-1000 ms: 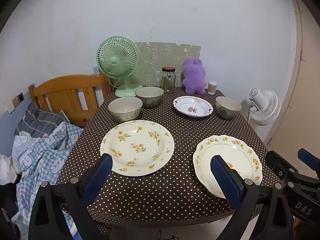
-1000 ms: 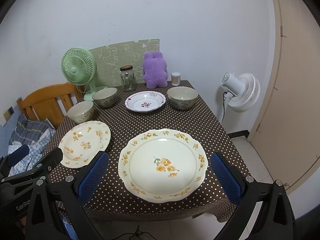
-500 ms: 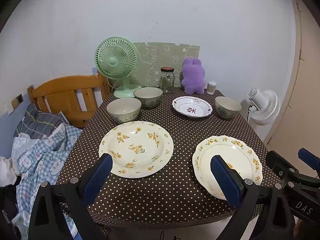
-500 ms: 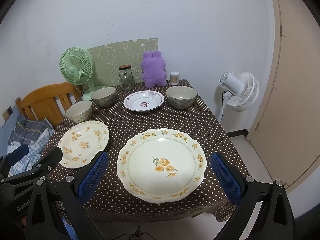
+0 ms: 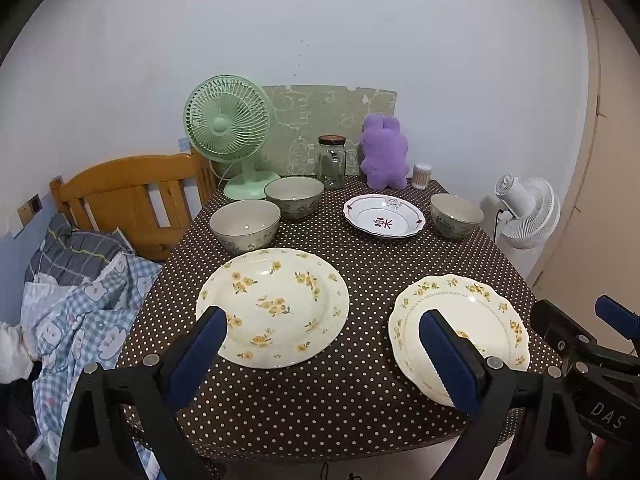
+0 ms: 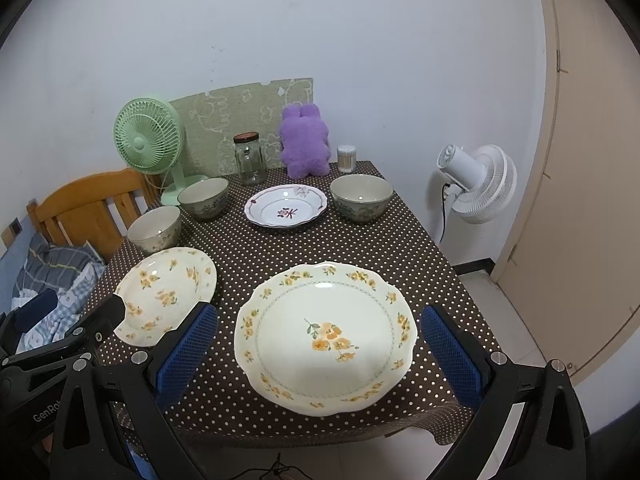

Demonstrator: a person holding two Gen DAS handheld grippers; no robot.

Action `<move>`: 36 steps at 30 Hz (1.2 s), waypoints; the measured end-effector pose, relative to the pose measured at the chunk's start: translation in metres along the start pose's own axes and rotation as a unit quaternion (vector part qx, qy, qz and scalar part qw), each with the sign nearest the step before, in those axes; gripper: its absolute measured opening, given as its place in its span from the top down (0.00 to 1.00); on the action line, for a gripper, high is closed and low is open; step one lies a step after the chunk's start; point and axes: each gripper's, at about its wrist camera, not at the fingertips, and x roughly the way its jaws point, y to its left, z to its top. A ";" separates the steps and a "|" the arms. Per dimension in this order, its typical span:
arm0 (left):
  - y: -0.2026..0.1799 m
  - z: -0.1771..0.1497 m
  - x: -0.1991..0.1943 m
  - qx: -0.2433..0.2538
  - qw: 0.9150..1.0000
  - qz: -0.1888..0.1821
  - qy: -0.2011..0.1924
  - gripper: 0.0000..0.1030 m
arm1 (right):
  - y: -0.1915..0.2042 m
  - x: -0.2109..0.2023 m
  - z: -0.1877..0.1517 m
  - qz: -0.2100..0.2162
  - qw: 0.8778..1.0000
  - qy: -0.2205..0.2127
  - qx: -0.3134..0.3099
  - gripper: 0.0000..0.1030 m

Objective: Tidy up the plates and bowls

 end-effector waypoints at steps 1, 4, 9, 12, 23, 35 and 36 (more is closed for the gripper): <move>0.000 0.000 0.001 0.001 1.000 -0.002 0.001 0.06 | 0.000 0.001 0.000 0.001 1.000 0.001 0.003 0.01; 0.001 0.003 0.007 0.005 1.000 -0.008 0.007 0.06 | 0.000 0.003 0.002 -0.006 1.000 0.000 0.014 0.01; 0.002 0.004 0.016 0.004 1.000 -0.022 0.022 0.08 | 0.001 0.007 0.003 -0.024 0.999 0.005 0.029 0.01; 0.000 0.005 0.024 0.004 0.999 -0.029 0.035 0.08 | 0.000 0.012 0.004 -0.034 0.999 0.011 0.035 0.01; -0.030 0.011 0.069 0.019 0.998 -0.032 0.056 0.11 | -0.021 0.050 0.011 -0.045 0.997 0.034 0.044 0.05; -0.069 -0.004 0.135 0.028 0.992 -0.027 0.120 0.19 | -0.060 0.125 0.007 -0.038 0.994 0.095 0.027 0.13; -0.072 -0.006 0.139 0.028 0.991 -0.027 0.125 0.20 | -0.063 0.133 0.005 -0.037 0.994 0.103 0.028 0.13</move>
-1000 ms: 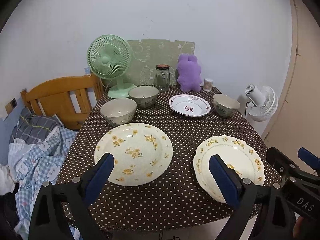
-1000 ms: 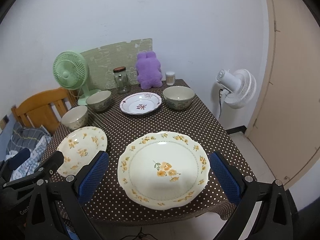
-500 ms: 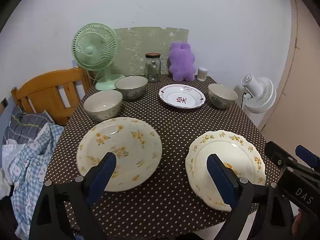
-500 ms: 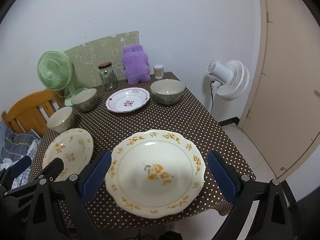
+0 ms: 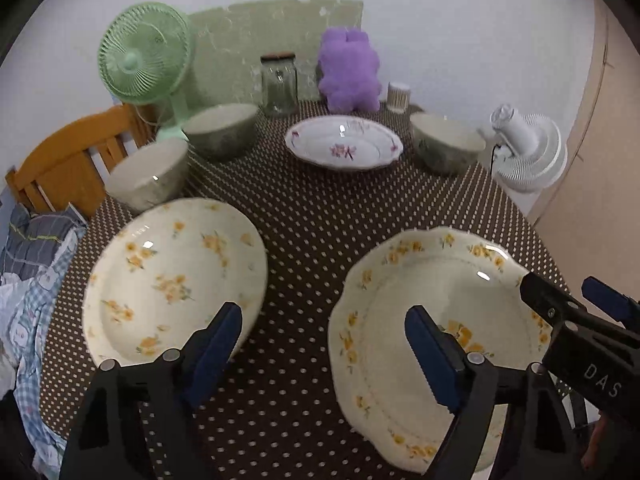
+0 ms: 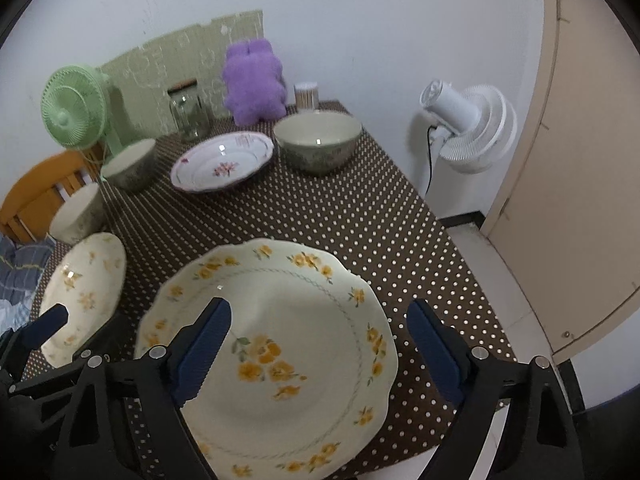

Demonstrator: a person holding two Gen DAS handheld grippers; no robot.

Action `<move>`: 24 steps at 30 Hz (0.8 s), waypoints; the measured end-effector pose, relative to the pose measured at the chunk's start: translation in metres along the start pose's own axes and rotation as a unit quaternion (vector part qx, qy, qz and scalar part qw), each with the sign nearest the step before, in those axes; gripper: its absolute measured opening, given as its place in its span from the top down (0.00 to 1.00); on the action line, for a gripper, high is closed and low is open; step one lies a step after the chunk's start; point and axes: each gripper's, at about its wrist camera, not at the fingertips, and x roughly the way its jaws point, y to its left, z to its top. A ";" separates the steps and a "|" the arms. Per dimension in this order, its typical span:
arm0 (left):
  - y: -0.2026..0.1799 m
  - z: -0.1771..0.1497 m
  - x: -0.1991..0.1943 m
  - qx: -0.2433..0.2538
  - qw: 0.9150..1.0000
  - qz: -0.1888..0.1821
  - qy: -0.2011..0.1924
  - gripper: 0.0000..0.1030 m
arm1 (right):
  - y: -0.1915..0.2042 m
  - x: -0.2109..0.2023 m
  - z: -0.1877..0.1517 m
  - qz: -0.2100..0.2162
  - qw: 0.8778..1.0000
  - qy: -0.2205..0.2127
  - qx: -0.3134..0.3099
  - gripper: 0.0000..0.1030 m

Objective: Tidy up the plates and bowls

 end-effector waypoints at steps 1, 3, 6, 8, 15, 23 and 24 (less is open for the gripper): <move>-0.003 0.000 0.005 0.001 1.000 -0.001 0.006 0.21 | -0.001 0.005 -0.001 0.000 1.000 0.005 0.001 0.13; -0.008 -0.001 0.014 0.003 1.000 0.000 0.015 0.21 | -0.004 0.015 -0.002 0.002 1.000 0.017 0.001 0.15; -0.015 -0.004 0.029 0.005 0.999 0.002 0.033 0.23 | -0.008 0.030 -0.004 0.001 0.999 0.035 0.001 0.17; -0.018 -0.007 0.035 0.003 0.999 -0.003 0.043 0.25 | -0.011 0.041 -0.005 -0.001 0.999 0.049 0.002 0.19; -0.027 -0.013 0.053 0.001 0.997 -0.014 0.072 0.33 | -0.024 0.065 -0.014 -0.010 0.995 0.096 0.009 0.28; -0.032 -0.011 0.057 0.000 0.997 -0.011 0.080 0.35 | -0.025 0.077 -0.016 -0.001 0.992 0.124 0.006 0.43; -0.032 -0.011 0.058 0.002 0.997 -0.010 0.081 0.35 | -0.026 0.078 -0.015 -0.001 0.992 0.126 0.008 0.43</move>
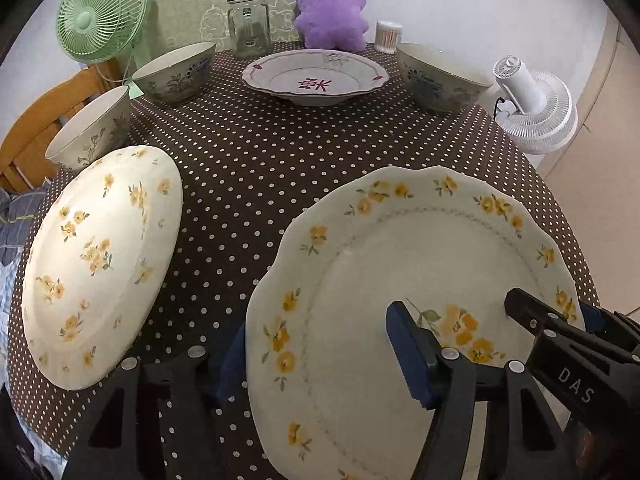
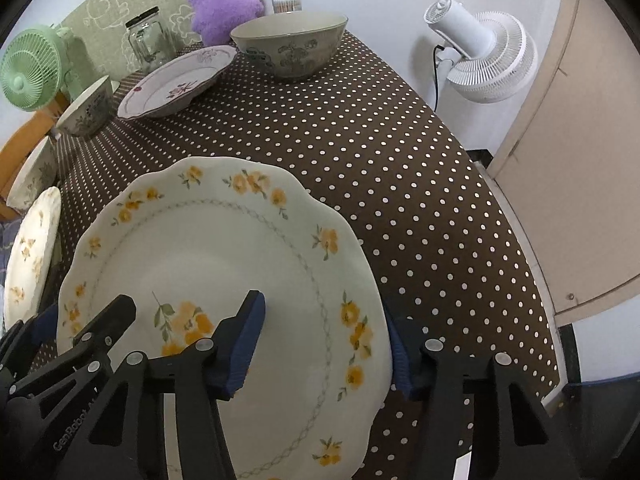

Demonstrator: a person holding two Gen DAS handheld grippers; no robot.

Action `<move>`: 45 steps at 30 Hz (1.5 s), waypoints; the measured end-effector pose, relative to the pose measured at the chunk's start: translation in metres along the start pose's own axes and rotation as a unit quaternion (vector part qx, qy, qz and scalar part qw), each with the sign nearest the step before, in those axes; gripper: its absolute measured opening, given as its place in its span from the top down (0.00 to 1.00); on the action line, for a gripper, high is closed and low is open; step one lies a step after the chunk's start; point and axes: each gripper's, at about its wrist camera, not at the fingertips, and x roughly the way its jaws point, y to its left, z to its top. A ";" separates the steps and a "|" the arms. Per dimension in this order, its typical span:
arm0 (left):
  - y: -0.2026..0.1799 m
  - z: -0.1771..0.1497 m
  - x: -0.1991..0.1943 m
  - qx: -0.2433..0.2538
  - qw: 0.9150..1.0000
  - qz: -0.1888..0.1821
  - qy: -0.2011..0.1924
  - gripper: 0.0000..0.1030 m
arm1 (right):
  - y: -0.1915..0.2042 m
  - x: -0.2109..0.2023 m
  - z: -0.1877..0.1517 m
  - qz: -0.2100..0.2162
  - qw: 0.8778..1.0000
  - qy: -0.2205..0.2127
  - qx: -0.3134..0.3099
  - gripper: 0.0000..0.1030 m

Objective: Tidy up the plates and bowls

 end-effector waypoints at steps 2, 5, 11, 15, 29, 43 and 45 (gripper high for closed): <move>0.000 0.002 0.001 -0.002 1.000 0.001 0.000 0.35 | -0.001 0.001 0.001 0.000 1.000 0.003 -0.001 0.43; 0.001 0.007 0.004 -0.005 1.000 0.008 0.002 0.35 | 0.000 0.002 0.006 0.001 1.000 0.006 -0.001 0.45; 0.007 0.020 0.009 -0.018 1.000 0.024 -0.001 0.35 | 0.011 0.006 0.020 0.007 1.000 0.001 -0.017 0.45; 0.009 0.028 0.014 -0.024 0.999 0.030 0.000 0.35 | 0.015 0.012 0.034 0.012 1.000 -0.001 -0.022 0.45; 0.014 0.046 0.030 -0.043 0.997 0.064 0.002 0.35 | 0.029 0.037 0.068 0.027 0.999 0.010 -0.046 0.45; 0.019 0.047 0.003 -0.048 0.997 0.066 -0.016 0.12 | 0.031 0.017 0.073 0.041 0.997 -0.013 -0.070 0.22; 0.021 0.048 -0.006 -0.046 0.997 0.064 -0.022 0.12 | 0.034 0.010 0.073 0.044 0.996 -0.020 -0.077 0.22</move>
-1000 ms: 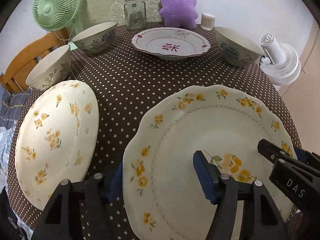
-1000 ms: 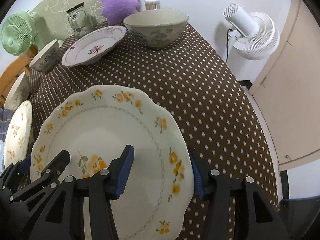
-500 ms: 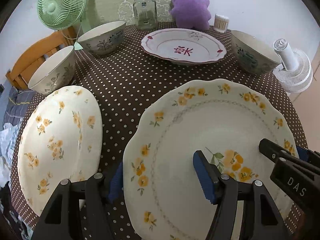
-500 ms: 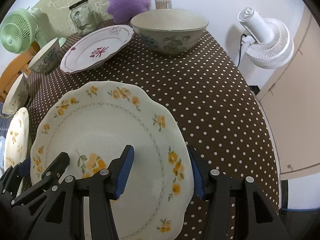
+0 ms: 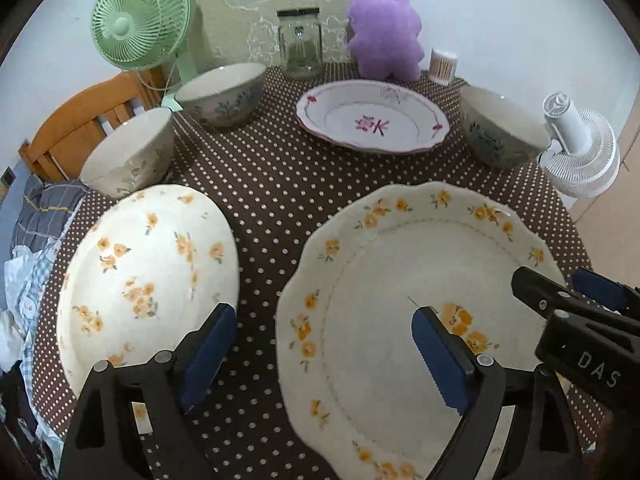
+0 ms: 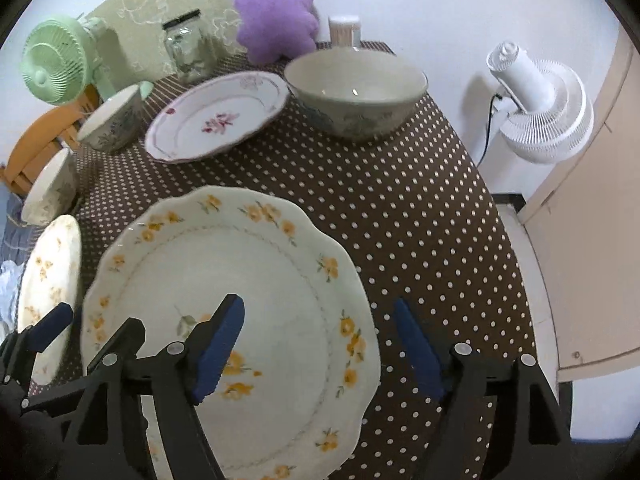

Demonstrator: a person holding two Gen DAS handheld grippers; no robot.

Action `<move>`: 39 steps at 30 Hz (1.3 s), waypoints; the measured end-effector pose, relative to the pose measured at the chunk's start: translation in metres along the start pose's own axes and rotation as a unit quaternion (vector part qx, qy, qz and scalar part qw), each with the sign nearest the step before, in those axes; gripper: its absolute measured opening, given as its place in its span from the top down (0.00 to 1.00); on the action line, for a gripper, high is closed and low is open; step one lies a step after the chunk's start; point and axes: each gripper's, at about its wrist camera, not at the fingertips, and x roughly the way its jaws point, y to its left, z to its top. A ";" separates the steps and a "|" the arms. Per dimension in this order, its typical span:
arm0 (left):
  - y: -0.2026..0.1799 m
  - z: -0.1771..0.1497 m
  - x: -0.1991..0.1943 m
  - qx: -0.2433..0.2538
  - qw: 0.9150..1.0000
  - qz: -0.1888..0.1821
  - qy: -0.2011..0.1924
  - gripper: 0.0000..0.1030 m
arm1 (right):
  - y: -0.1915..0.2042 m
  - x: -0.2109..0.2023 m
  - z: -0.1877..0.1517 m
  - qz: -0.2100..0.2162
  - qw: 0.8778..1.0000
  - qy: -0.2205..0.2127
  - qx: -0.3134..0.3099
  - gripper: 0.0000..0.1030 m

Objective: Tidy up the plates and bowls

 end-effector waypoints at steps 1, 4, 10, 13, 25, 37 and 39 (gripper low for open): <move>0.001 0.000 -0.003 0.001 1.000 0.000 -0.004 0.11 | 0.004 -0.004 0.001 0.001 1.000 -0.003 -0.005 0.22; 0.007 0.001 -0.011 0.005 1.000 -0.005 -0.013 0.11 | 0.014 -0.016 0.001 -0.004 1.000 -0.014 -0.014 0.22; 0.028 0.008 -0.026 0.011 0.999 -0.021 -0.028 0.11 | 0.037 -0.038 -0.003 -0.006 0.999 -0.031 -0.007 0.22; 0.044 0.010 -0.033 0.012 0.999 -0.024 -0.036 0.12 | 0.052 -0.053 -0.005 -0.015 0.998 -0.054 -0.004 0.22; 0.119 0.008 -0.043 0.011 0.999 -0.019 -0.049 0.12 | 0.129 -0.070 -0.011 -0.013 0.997 -0.078 -0.005 0.22; 0.177 0.004 -0.026 0.023 0.999 -0.003 -0.049 0.16 | 0.195 -0.049 -0.015 -0.009 0.998 -0.064 -0.009 0.22; 0.185 0.004 -0.019 0.022 0.999 -0.006 -0.041 0.16 | 0.203 -0.043 -0.015 -0.010 0.998 -0.061 -0.008 0.22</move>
